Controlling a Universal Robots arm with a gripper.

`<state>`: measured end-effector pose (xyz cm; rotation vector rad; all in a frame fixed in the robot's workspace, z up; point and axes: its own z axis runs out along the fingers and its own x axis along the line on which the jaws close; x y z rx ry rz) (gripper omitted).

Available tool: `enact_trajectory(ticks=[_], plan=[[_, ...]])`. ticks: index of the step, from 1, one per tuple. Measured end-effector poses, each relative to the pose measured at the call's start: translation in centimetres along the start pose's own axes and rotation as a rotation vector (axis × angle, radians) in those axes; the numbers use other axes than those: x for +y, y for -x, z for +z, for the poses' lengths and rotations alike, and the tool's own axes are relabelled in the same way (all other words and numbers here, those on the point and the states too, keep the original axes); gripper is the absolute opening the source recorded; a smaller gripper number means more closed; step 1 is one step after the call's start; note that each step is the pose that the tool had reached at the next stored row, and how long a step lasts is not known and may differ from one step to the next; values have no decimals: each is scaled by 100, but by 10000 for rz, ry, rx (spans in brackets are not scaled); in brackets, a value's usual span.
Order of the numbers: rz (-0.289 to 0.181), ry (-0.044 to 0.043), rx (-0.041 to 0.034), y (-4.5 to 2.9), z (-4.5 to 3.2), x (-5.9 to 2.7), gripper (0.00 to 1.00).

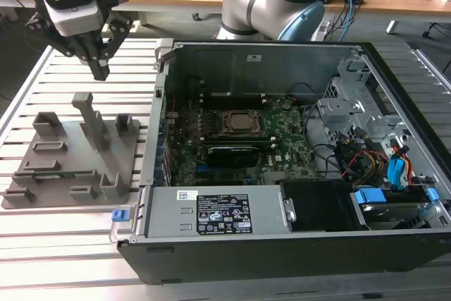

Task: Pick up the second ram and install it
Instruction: 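Reach for the second ram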

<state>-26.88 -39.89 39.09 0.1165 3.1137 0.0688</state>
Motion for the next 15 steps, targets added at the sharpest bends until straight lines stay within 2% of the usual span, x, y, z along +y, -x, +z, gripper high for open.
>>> enact_trajectory(ticks=[8, 10, 12, 15], plan=[[1, 0, 0, -304, 3, -23, 11], [0, 0, 0, -419, 6, -32, 11], [1, 1, -1, -484, 7, -37, 11], [1, 1, 0, -657, 11, -50, 11]])
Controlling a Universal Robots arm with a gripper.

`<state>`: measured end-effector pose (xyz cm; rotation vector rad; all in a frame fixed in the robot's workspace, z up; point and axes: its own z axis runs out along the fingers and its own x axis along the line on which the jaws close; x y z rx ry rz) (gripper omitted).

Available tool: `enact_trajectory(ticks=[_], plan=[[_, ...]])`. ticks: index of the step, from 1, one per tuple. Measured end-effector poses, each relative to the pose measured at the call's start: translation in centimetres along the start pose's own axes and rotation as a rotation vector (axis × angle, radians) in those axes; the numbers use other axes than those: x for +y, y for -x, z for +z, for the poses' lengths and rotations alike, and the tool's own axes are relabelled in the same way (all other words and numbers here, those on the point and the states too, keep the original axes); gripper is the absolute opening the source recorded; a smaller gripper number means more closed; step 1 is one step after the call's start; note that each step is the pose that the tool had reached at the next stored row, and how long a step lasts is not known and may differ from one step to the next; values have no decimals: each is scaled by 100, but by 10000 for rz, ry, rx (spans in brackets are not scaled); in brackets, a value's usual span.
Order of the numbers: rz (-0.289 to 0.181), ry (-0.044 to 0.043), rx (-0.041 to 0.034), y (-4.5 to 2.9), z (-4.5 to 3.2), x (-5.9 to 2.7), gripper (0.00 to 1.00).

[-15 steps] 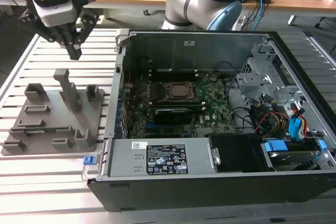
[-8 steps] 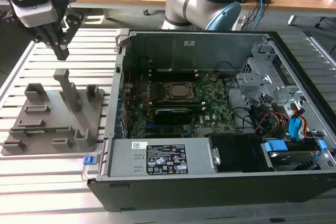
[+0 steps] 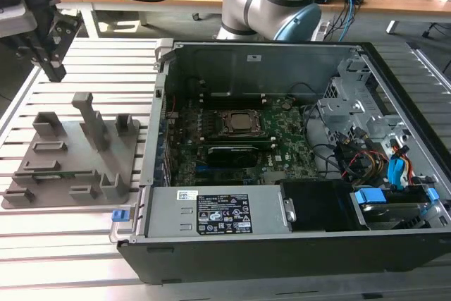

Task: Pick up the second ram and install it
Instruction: 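Reach for the second ram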

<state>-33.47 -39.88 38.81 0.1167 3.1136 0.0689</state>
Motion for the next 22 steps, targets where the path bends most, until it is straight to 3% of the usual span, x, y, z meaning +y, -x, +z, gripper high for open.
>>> enact_trajectory(ticks=[8, 10, 13, 15, 17, 19, 22], plan=[[0, 0, 0, -241, 5, -19, 11], [-2, 0, 0, -263, 7, -34, 11], [-1, 1, 0, -285, 9, -165, 11], [1, -2, 3, -287, 8, -187, 11], [-42, -151, 159, -286, 10, -188, 11], [-228, -315, 252, -286, 13, -189, 11], [-423, -317, 259, -287, 14, -189, 11]])
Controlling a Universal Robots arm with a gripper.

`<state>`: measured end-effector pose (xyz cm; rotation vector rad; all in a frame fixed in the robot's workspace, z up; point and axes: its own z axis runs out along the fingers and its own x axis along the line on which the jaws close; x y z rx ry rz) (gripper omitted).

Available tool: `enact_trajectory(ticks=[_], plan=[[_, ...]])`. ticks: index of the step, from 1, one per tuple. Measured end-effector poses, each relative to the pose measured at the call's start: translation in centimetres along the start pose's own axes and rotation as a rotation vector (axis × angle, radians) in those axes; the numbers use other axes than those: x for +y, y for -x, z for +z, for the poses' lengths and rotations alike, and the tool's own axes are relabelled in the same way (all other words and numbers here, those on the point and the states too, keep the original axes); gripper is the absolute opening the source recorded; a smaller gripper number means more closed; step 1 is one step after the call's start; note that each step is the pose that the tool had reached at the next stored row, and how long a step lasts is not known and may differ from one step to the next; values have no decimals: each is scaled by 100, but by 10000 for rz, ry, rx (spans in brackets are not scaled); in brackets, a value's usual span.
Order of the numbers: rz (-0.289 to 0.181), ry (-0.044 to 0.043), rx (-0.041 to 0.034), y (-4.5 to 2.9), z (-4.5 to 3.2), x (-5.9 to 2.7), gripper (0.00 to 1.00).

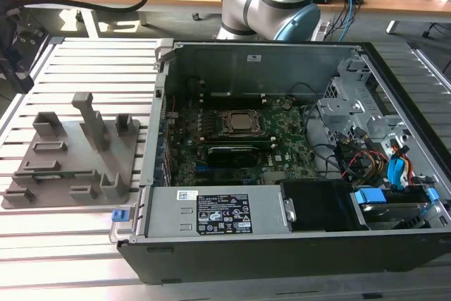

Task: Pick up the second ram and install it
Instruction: 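Reach for the second ram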

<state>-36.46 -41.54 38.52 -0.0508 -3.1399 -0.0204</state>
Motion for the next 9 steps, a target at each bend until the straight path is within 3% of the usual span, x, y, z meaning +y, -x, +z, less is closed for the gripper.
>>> enact_trajectory(ticks=[5, 9], plan=[[-2, 54, 2, 4, 11, -123, 11], [-1, 54, 1, 5, 12, -136, 11]])
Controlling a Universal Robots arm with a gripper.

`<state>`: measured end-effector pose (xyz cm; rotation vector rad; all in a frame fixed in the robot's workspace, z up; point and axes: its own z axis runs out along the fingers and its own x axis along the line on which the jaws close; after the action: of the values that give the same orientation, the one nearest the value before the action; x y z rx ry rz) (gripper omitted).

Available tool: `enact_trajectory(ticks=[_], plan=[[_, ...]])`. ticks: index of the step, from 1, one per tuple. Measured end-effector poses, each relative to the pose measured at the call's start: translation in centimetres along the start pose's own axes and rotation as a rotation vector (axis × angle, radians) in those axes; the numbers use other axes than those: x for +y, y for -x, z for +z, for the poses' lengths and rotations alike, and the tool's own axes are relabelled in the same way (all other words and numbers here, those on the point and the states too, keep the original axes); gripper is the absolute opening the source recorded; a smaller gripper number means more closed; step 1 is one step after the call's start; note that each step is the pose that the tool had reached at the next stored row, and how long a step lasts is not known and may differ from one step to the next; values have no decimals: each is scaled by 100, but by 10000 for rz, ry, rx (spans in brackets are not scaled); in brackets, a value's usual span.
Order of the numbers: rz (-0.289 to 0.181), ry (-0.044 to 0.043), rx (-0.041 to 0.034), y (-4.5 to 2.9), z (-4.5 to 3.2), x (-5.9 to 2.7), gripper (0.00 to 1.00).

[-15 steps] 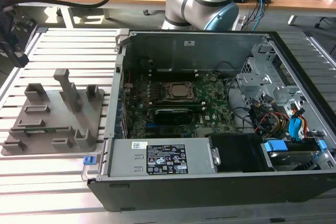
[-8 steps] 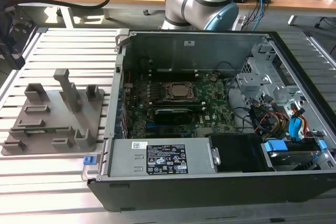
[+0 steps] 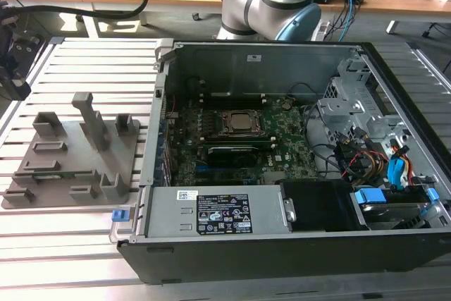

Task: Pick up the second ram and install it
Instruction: 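Reach for the second ram, then pick up the second ram and move it above second insertion slot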

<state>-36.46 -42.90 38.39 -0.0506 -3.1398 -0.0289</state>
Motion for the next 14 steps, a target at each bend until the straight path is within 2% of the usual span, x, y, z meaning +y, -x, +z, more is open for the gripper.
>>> enact_trajectory(ticks=[11, 12, 14], plan=[[-11, 0, 0, 0, 0, -1, 11], [-57, 0, 1, 0, 0, -1, 11], [-473, 0, 8, 0, 0, -1, 11]])
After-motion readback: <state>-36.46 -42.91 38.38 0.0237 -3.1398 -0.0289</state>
